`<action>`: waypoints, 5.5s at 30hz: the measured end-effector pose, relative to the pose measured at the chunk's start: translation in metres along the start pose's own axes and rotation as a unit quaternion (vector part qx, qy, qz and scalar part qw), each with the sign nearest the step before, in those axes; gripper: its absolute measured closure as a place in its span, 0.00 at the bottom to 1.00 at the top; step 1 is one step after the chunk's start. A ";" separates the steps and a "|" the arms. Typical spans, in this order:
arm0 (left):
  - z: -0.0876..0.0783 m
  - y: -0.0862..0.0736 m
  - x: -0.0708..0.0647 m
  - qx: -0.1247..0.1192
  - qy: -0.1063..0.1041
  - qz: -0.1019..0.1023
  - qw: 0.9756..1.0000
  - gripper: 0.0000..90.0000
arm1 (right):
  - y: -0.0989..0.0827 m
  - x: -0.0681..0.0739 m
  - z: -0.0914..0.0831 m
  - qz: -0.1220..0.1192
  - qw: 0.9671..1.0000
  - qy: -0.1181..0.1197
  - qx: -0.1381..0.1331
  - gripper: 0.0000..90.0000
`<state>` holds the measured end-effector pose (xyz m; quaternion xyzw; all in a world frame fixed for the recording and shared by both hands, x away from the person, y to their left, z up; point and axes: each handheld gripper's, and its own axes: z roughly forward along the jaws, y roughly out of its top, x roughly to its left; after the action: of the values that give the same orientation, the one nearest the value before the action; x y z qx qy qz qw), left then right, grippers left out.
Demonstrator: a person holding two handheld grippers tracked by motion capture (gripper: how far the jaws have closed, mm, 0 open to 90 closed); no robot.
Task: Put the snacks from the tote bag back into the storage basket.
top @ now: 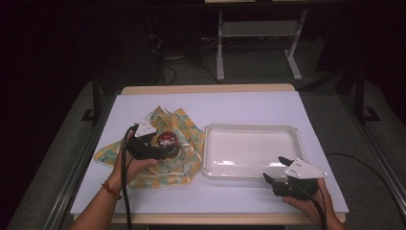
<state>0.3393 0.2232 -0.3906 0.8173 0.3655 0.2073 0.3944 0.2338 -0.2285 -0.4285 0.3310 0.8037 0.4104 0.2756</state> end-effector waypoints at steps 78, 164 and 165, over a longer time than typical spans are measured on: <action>0.045 0.004 0.002 0.082 0.017 -0.064 0.994 0.28 | -0.002 0.000 0.005 -0.012 1.000 0.011 0.012 0.28; 0.016 0.026 -0.007 0.060 0.005 -0.044 0.997 0.28 | -0.002 0.001 0.000 -0.008 1.000 0.004 0.009 0.28; 0.016 0.026 -0.006 0.062 0.004 -0.044 0.997 0.28 | -0.002 0.001 0.000 -0.008 1.000 0.004 0.010 0.28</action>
<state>0.3561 0.1998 -0.3797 0.8223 0.4147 0.1700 0.3507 0.2325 -0.2282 -0.4308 0.3262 0.8116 0.4011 0.2722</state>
